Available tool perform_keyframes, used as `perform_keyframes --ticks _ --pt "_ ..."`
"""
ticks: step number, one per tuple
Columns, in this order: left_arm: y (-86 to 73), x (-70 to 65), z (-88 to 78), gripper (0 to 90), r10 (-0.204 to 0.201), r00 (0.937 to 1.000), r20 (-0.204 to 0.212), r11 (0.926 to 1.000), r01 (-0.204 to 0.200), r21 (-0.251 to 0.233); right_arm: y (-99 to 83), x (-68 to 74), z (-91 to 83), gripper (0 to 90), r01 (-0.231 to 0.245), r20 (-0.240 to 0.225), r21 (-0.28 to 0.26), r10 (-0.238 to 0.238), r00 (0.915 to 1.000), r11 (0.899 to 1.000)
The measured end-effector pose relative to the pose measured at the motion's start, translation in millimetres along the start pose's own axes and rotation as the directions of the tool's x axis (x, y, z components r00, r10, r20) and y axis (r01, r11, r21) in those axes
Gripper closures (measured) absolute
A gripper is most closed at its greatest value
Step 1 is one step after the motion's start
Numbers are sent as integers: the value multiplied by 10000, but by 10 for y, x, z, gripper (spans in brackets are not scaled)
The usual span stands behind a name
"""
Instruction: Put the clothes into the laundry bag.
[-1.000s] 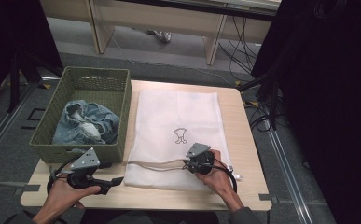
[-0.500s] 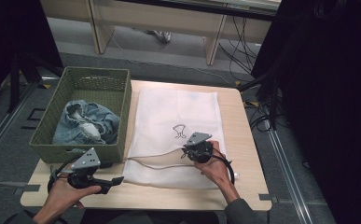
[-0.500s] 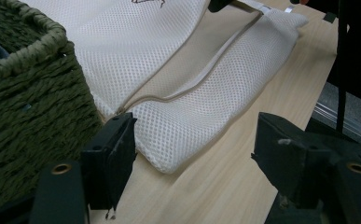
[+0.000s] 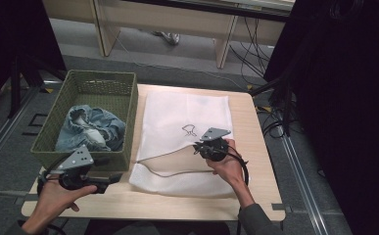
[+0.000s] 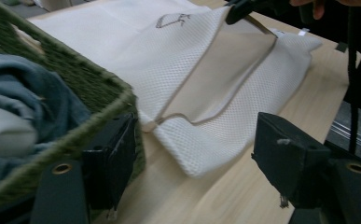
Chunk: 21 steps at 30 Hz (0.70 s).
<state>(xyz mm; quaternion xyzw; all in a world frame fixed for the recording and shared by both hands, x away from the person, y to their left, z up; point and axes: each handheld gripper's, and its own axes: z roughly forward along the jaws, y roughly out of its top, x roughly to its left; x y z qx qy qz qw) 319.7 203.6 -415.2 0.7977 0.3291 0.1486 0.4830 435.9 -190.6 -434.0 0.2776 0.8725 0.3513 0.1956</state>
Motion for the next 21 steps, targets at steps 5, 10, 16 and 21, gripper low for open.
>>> perform_keyframes --ticks 5,10,16,21 --pt "119 182 -192 280 -129 9963 -852 9999 123 -71 28 -60 -33 862 99 -37 -256 -100 9999 9996" --pt "264 473 -408 260 -334 9791 -2009 9992 374 162 28 -70 -50 862 141 90 -279 -138 9999 9995" --pt "346 1014 -478 244 -1165 9407 -3186 9890 1392 493 30 -52 -42 862 189 141 -209 -186 9997 9996" --pt "321 1313 -376 231 -1713 9277 -3318 9712 2155 1012 30 -53 -24 861 365 61 -258 -364 9993 9990"
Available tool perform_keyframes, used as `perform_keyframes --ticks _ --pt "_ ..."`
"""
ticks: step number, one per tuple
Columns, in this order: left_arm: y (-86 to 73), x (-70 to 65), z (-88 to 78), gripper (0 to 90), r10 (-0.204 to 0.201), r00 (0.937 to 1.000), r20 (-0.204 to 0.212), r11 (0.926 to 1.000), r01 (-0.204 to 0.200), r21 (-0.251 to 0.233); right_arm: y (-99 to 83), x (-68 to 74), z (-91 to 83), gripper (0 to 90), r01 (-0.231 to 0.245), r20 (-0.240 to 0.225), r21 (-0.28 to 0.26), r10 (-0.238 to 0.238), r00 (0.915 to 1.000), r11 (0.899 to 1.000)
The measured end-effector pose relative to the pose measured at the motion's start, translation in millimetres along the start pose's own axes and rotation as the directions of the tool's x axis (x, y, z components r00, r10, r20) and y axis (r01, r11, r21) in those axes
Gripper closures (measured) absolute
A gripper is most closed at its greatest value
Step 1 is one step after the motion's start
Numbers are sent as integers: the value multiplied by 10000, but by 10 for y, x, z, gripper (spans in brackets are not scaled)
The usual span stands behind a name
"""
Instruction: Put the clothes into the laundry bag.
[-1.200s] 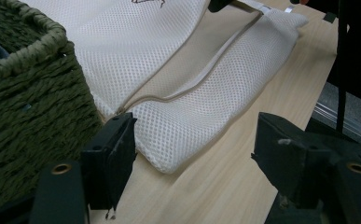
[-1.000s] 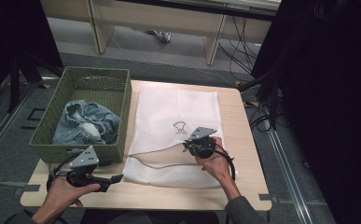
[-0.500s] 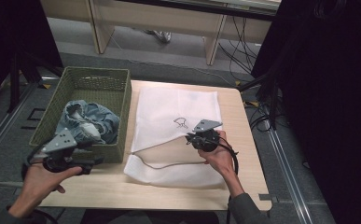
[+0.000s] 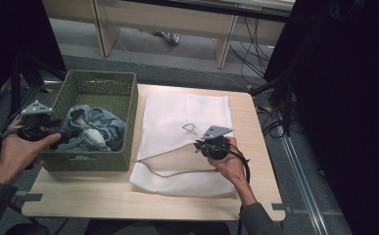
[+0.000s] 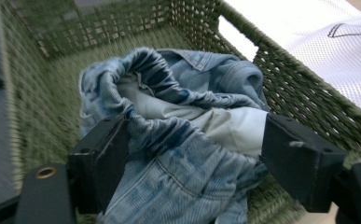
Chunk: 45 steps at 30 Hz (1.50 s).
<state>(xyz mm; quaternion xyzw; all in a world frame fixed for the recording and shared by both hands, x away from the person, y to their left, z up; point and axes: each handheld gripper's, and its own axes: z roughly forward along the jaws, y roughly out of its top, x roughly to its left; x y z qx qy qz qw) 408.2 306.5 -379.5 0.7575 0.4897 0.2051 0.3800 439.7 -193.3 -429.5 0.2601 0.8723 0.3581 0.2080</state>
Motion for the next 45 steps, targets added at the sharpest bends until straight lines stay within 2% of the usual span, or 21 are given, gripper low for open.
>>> perform_keyframes --ticks 3,4,7,9,13,15,16,18,19,20,21,24,29,32,33,35,38,39,41,43,45 --pt "62 -38 131 236 83 9998 -161 9995 -78 321 1 -2 -4 861 10 -42 8 -10 10000 10000" --pt "112 -10 238 232 133 9999 -55 9944 -127 1046 -5 20 -2 860 -49 -56 104 50 10000 9999" --pt "152 26 404 229 -268 9995 -185 9892 292 1436 2 21 5 859 177 -105 76 -176 9998 9998" --pt "170 47 504 234 -632 9980 -63 9886 635 1367 1 52 -5 859 -59 -78 186 61 10000 9998" --pt "237 93 650 232 -1507 9871 535 9776 1408 1561 1 36 -1 859 198 -128 107 -196 9997 9997" --pt "266 82 741 227 -1640 9834 780 9698 1463 1952 0 36 2 859 367 -121 116 -366 9993 9993" --pt "271 74 778 225 -1628 9836 775 9691 1447 1996 0 51 -4 859 147 -94 130 -146 9998 9998" --pt "272 63 828 225 -1604 9848 672 9678 1436 2067 0 45 5 859 245 -156 137 -243 9996 9996" --pt "276 64 929 226 -1505 9876 455 9631 1360 2324 3 37 11 859 452 -163 125 -450 9989 9989" --pt "291 75 969 220 -1575 9865 457 9517 1392 2738 2 55 12 859 295 -160 171 -292 9994 9994" --pt "302 79 991 199 -1556 9867 477 9489 1359 2849 5 51 17 859 446 -170 137 -443 9989 9989" --pt "318 77 1012 216 -1240 9920 223 9549 1132 2746 5 63 29 859 406 -200 177 -402 9990 9990" --pt "302 128 966 223 -1407 9901 -32 9535 1363 2690 5 58 31 858 547 -250 231 -541 9982 9982" --pt "299 168 819 223 -1486 9886 -223 9556 1494 2540 0 64 35 858 554 -150 115 -552 9984 9984" --pt "292 213 764 221 -1534 9873 -422 9544 1591 2526 1 66 23 858 429 -244 272 -422 9988 9987" --pt "266 272 741 179 -2043 9776 -511 9462 2106 2456 4 64 29 858 587 -252 271 -581 9980 9979" --pt "233 329 826 172 -2751 9612 230 9305 2601 2580 7 73 37 858 506 -226 265 -500 9985 9984" --pt "235 314 876 175 -2797 9593 385 9266 2593 2722 8 64 48 858 690 -256 202 -685 9973 9974" --pt "260 267 972 160 -2889 9557 569 9252 2635 2730 10 84 41 858 516 -253 344 -508 9984 9981" --pt "298 230 1065 154 -2818 9578 560 9244 2554 2834 10 81 57 858 592 -261 292 -584 9979 9978" --pt "334 204 1153 151 -2875 9554 674 9200 2558 2970 11 76 70 858 835 -274 323 -826 9962 9960"
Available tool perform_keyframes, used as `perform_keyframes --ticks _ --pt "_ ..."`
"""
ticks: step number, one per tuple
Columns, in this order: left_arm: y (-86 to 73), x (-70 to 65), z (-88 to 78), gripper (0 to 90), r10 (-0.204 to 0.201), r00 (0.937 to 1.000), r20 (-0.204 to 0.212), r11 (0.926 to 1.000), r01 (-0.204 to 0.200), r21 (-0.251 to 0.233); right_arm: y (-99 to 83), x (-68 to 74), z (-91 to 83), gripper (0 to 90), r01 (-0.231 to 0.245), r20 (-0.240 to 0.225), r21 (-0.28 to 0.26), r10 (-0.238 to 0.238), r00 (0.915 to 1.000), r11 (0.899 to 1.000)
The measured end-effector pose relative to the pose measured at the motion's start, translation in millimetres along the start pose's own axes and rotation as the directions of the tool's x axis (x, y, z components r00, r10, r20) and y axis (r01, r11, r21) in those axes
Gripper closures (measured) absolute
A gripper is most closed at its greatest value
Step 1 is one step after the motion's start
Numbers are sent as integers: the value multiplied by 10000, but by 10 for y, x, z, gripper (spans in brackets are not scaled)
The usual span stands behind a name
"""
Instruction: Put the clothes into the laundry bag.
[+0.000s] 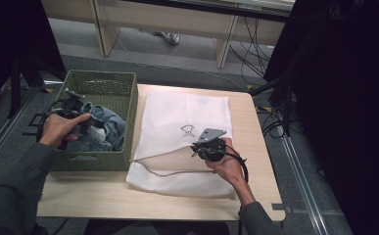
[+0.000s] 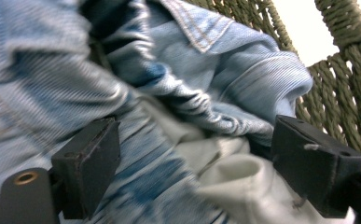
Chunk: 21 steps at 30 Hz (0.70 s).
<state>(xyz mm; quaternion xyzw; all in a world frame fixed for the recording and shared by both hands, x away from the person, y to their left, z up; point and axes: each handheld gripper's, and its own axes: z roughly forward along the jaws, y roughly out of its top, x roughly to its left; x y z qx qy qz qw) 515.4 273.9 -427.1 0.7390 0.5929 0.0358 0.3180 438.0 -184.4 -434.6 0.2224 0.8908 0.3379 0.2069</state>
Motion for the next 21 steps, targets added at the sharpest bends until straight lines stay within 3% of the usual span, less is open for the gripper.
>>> perform_keyframes --ticks 2,6,7,8,10,12,13,14,15,16,17,18,19,20,21 --pt "32 -22 49 151 -185 9998 83 9998 186 -117 0 2 3 858 -24 -63 -7 24 10000 10000" --pt "80 -29 181 148 -247 9997 32 9996 247 162 -2 -2 3 858 12 -69 -6 -12 10000 10000" --pt "86 -10 207 148 -275 9996 -65 9993 276 247 0 -8 5 858 164 -38 -71 -164 9999 9998" --pt "88 10 232 149 -428 9988 -252 9990 431 111 -2 11 1 858 -60 -40 15 60 10000 10000" --pt "91 44 227 151 -317 9987 -394 9993 325 187 -2 0 6 857 221 -43 22 -221 9997 9998" --pt "83 52 236 157 -313 9973 -664 9995 317 58 -5 24 -8 857 -79 -28 137 80 10000 9999" --pt "71 34 245 156 -498 9973 -537 9987 495 -76 -6 14 -1 857 12 -57 107 -11 10000 9999" --pt "63 -31 256 150 -794 9962 355 9968 790 138 -8 15 0 857 11 -65 133 -10 10000 9999" --pt "55 -107 261 148 -660 9941 860 9978 648 167 -4 12 -1 857 147 -99 154 -146 9998 9998" --pt "46 -238 270 177 137 9953 961 9998 -151 134 -6 13 8 857 152 -60 122 -151 9999 9998" --pt "52 -289 281 243 814 9952 550 9959 -834 350 -3 12 12 857 110 -105 136 -109 9999 9998" --pt "60 -341 312 234 1350 9908 -45 9886 -1344 671 -2 9 17 857 141 -68 133 -140 9999 9998" --pt "60 -341 312 199 1350 9908 -45 9886 -1344 671 0 23 20 857 -9 -72 189 10 10000 9998" --pt "60 -380 396 199 1428 9873 -690 9866 -1364 899 4 28 22 856 186 -47 190 -185 9998 9996" --pt "51 -382 415 219 1450 9852 -914 9857 -1359 995 3 42 11 855 108 -40 227 -107 9999 9997"
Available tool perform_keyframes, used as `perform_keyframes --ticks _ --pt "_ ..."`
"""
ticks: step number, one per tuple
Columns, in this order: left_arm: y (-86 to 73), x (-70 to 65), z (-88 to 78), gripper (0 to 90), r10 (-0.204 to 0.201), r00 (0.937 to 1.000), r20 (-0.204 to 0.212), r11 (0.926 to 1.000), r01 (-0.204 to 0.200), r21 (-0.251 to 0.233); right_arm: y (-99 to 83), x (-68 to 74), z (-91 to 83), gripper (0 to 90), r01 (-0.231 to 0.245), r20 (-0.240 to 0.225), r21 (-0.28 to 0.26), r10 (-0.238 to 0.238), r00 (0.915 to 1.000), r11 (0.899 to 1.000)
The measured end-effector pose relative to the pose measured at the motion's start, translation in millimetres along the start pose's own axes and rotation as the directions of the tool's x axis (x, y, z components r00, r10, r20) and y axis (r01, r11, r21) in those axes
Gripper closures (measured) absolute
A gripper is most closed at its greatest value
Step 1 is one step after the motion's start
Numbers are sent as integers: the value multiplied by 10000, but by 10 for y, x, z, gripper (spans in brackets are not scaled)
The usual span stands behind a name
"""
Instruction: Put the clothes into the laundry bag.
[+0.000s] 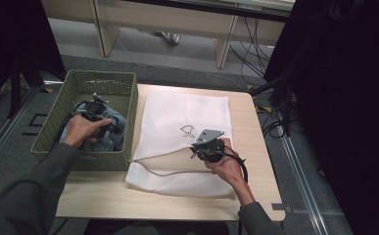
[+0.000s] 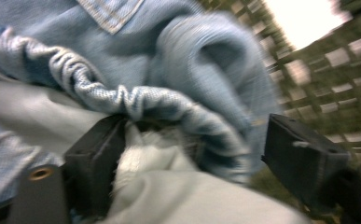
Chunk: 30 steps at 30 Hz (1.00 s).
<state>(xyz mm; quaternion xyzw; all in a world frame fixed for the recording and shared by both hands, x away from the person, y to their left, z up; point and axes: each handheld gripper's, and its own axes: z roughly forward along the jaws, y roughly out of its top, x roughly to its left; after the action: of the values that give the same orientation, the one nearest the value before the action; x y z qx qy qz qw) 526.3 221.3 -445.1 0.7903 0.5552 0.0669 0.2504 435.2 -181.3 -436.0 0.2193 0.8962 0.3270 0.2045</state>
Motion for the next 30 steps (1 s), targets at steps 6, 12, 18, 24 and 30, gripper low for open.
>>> perform_keyframes --ticks 6,12,18,24,30 --pt "-129 178 90 209 -117 9994 -336 9987 134 497 -11 -12 -11 855 5 -41 10 -5 10000 10000" --pt "-165 152 276 122 283 9992 -272 9941 -253 1054 -3 -3 6 854 150 -16 64 -150 9999 9999" --pt "-155 204 299 308 1464 9854 -865 9868 -1393 830 -6 4 -8 853 36 -15 135 -36 10000 9999" --pt "-146 215 141 635 1649 9813 -994 9863 -1632 253 -10 7 13 856 192 80 -8 -192 9998 9998" --pt "-96 286 6 546 1006 9944 -331 9946 -1014 -221 -14 8 6 856 102 70 41 -102 9999 9999"
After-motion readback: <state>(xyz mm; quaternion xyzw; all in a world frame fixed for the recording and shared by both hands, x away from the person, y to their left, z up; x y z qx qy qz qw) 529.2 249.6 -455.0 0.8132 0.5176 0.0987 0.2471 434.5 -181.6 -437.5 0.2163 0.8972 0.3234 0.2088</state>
